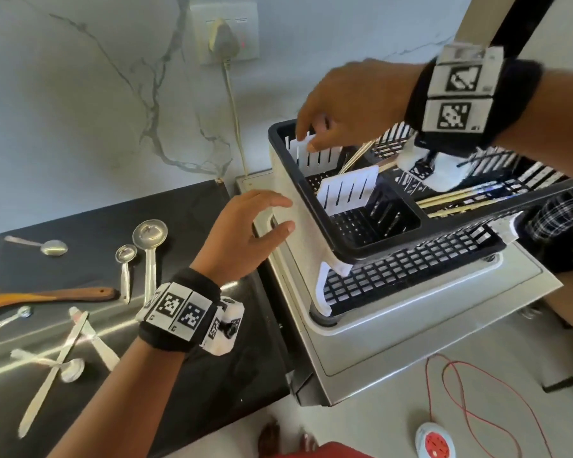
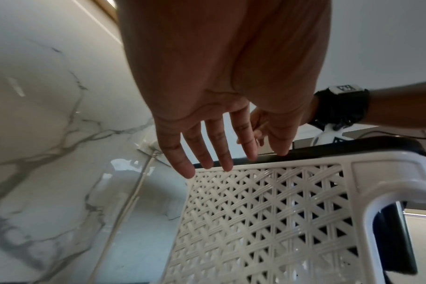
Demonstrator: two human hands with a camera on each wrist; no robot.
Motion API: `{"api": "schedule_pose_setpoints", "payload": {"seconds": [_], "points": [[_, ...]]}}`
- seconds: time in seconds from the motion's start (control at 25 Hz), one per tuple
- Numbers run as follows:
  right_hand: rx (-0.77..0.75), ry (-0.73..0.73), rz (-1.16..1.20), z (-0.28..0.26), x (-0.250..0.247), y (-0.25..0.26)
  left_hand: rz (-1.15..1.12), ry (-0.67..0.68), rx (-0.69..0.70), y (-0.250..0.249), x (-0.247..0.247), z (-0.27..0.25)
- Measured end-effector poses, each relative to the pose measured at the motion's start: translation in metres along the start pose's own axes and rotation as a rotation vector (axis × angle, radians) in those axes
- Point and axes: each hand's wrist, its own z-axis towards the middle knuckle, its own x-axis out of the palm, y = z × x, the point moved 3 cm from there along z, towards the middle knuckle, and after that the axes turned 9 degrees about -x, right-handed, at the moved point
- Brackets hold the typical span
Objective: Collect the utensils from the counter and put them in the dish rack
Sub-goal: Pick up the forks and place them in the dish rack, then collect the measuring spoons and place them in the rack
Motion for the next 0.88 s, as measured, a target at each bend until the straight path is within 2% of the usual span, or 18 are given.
{"api": "schedule_pose_setpoints", "payload": {"seconds": [0.2, 0.32, 0.44, 0.52, 0.68, 0.76, 0.88], "points": [[-0.236, -0.016, 0.053, 0.076, -0.026, 0.066, 0.117, -0.048, -0.211, 0.055, -0.020, -0.088], [-0.346, 0.014, 0.129, 0.123, -0.033, 0.119, 0.163, -0.095, -0.417, 0.103, -0.044, -0.162], [-0.426, 0.062, 0.181, 0.171, -0.024, 0.181, 0.211, -0.191, -0.568, 0.144, -0.075, -0.229], [-0.437, 0.069, 0.221, 0.199, 0.000, 0.221, 0.260, -0.235, -0.646, 0.175, -0.095, -0.264], [-0.297, 0.062, 0.356, 0.241, 0.091, 0.274, 0.350, -0.248, -0.856, 0.237, -0.127, -0.310], [-0.144, 0.041, 0.445, 0.254, 0.140, 0.292, 0.360, -0.237, -0.920, 0.262, -0.142, -0.324], [0.148, -0.018, 0.515, 0.269, 0.185, 0.303, 0.389, -0.138, -0.951, 0.290, -0.154, -0.336]]}}
